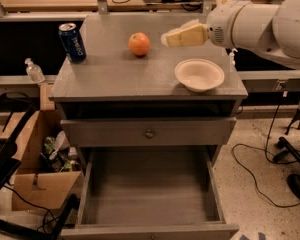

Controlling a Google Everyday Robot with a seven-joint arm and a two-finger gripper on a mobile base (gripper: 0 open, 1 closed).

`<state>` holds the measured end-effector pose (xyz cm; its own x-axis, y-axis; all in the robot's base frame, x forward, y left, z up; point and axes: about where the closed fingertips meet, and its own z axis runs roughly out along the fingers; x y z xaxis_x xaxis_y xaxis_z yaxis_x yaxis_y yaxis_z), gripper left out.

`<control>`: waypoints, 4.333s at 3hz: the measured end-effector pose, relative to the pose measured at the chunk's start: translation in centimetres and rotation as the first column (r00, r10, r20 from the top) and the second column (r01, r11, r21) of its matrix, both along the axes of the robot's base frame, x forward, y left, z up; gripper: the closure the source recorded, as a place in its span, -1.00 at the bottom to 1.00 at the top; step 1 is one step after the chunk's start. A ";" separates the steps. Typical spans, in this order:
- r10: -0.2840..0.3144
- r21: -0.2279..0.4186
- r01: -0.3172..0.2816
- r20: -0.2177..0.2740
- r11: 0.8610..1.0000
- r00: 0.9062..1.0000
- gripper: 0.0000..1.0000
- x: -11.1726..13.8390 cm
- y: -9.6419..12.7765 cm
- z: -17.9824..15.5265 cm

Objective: Place pepsi can into middle drawer

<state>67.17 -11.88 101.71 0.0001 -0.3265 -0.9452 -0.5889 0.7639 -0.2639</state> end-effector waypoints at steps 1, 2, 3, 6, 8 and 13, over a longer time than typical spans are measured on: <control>0.035 0.033 -0.036 0.030 0.999 0.999 -1.00 4.7 3.4 -1.0; 0.107 0.057 -0.109 0.037 0.992 0.994 -1.00 9.6 8.0 -2.3; 0.220 0.111 -0.223 0.039 0.969 0.975 -1.00 12.8 14.6 -3.1; 0.256 0.058 -0.257 0.009 0.965 0.967 -1.00 14.3 21.3 -5.5; 0.319 0.005 -0.319 -0.033 0.948 0.947 -1.00 15.3 27.8 -8.1; 0.339 0.108 -0.326 -0.153 0.939 0.928 -0.47 16.4 37.0 -11.6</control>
Offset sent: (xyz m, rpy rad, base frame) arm 0.1553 0.1361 -0.0361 0.0873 -0.0394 0.2053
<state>83.54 25.17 90.10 -0.0636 -0.2590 -0.9638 -0.8429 0.5310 -0.0870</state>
